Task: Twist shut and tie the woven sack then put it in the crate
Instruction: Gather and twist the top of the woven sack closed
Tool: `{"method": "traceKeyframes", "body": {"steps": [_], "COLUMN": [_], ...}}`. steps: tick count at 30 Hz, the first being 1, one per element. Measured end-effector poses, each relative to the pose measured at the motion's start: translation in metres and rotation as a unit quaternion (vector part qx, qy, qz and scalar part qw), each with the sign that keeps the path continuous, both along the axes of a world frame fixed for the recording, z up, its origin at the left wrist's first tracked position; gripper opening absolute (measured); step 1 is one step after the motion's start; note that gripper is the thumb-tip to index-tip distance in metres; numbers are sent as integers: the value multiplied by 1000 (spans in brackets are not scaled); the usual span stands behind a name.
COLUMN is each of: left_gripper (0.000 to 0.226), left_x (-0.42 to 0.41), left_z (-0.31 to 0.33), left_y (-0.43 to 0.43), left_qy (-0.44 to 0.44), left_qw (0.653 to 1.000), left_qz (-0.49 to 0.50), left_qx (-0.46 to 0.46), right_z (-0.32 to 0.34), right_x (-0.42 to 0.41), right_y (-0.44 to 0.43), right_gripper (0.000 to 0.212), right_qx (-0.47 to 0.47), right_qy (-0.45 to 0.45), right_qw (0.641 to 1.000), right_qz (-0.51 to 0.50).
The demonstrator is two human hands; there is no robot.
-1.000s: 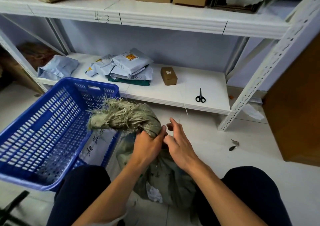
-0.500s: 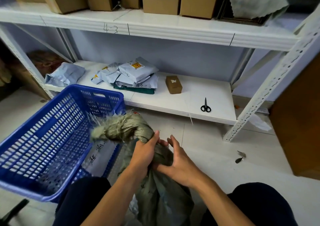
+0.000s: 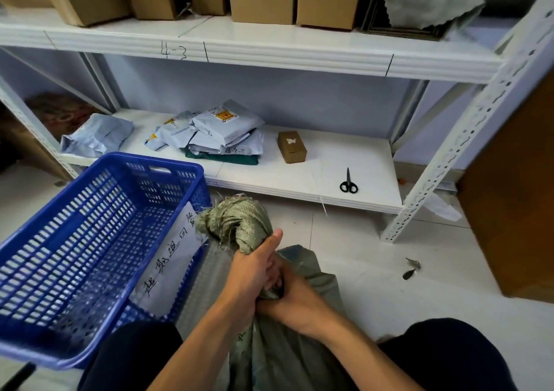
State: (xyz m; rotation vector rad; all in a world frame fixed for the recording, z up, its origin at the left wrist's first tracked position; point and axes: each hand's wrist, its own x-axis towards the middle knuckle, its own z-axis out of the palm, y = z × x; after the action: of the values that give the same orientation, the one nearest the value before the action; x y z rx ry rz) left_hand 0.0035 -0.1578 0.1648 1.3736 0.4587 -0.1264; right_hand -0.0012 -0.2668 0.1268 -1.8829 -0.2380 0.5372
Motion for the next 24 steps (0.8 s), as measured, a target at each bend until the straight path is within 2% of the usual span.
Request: {"method": "traceKeyframes", "body": {"steps": [2, 4, 8, 11, 14, 17, 21, 24], "left_gripper": [54, 43, 23, 15, 19, 27, 29, 32], "left_x": [-3, -2, 7, 19, 33, 41, 59, 80], "left_z": [0, 0, 0, -3, -12, -21, -40, -54], "left_y": [-1, 0, 7, 17, 28, 29, 23, 16], "left_qy": [1, -2, -13, 4, 18, 56, 114, 156], "left_qw": [999, 998, 996, 989, 981, 978, 966, 968], "left_qz": [-27, -22, 15, 21, 24, 7, -42, -53], "left_qx": [-21, -53, -86, -149, -194, -200, -228, -190], "right_z": [-5, -5, -2, -13, -32, -46, -49, -49], "right_x": [4, 8, 16, 21, 23, 26, 49, 85], "right_y": [-2, -4, -2, 1, 7, 10, -2, -18], "right_gripper": [38, 28, 21, 13, 10, 14, 34, 46], "right_qx": [-6, -11, -22, -70, -124, -163, -225, -255], "right_qy": [26, 51, 47, 41, 34, 23, 10, 27], "right_qw": [1000, 999, 998, 997, 992, 986, 970, 956], "right_qz": [10, 14, 16, 17, 17, 40, 94, 144]}}
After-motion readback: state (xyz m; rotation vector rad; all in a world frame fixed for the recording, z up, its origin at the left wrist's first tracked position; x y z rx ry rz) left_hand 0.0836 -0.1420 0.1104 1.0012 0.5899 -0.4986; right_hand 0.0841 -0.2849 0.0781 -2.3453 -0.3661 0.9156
